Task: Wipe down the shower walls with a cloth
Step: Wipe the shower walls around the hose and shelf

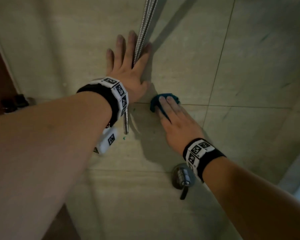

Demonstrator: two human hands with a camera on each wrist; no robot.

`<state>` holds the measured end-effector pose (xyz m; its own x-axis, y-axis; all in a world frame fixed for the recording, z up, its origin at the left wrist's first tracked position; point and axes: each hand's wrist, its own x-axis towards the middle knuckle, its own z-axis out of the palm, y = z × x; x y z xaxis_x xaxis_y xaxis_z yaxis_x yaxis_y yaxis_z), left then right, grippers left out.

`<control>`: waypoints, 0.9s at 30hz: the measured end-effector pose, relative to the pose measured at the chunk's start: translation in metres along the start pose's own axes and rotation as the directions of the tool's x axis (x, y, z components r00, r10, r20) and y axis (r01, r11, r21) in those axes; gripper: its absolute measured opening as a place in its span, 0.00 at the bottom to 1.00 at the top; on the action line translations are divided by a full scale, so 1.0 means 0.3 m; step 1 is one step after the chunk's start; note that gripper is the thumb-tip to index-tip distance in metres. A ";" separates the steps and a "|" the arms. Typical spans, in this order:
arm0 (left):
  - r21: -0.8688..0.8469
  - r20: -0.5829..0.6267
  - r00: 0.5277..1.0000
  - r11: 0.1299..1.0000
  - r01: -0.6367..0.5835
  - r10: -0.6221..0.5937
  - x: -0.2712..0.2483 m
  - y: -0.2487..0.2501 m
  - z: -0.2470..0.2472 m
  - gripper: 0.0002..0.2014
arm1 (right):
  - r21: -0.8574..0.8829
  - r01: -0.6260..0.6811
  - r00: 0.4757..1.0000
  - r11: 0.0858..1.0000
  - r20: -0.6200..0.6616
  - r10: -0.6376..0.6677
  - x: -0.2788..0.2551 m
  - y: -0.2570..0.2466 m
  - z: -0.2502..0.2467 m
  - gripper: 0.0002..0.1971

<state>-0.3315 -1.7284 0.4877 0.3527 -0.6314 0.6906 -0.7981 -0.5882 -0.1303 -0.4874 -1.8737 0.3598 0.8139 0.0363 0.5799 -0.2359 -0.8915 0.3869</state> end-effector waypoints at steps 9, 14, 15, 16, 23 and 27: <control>-0.060 -0.072 0.997 0.998 -0.008 0.004 -0.005 0.001 0.030 0.48 | 0.069 -0.223 0.959 0.972 -0.161 0.232 0.178 0.257 -0.278 0.40; -0.051 -0.113 0.994 0.999 -0.002 -0.004 -0.002 0.011 0.056 0.46 | 0.104 -0.395 0.881 0.913 -0.240 0.408 0.301 0.335 -0.373 0.39; -0.052 -0.116 0.993 0.999 0.000 -0.006 -0.004 0.012 0.059 0.46 | 0.103 -0.409 0.871 0.907 -0.252 0.421 0.298 0.311 -0.353 0.40; -0.052 -0.122 0.992 0.999 0.001 -0.007 -0.005 0.012 0.060 0.45 | 0.106 -0.417 0.867 0.903 -0.250 0.430 0.285 0.280 -0.323 0.40; -0.053 -0.131 0.991 0.998 0.033 -0.040 -0.015 0.031 0.058 0.43 | 0.058 -0.409 0.912 0.911 0.056 0.406 -0.007 0.090 -0.086 0.45; -0.071 -0.118 0.992 0.997 0.025 -0.034 -0.008 0.020 0.071 0.43 | 0.097 -0.433 0.899 0.896 -0.016 0.437 0.093 0.171 -0.233 0.39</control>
<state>-0.3268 -1.7411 0.4702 0.3191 -0.5472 0.7737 -0.8215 -0.5669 -0.0621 -0.5140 -1.8869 0.4459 0.6203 -0.3492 0.7023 -0.5125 -0.8583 0.0259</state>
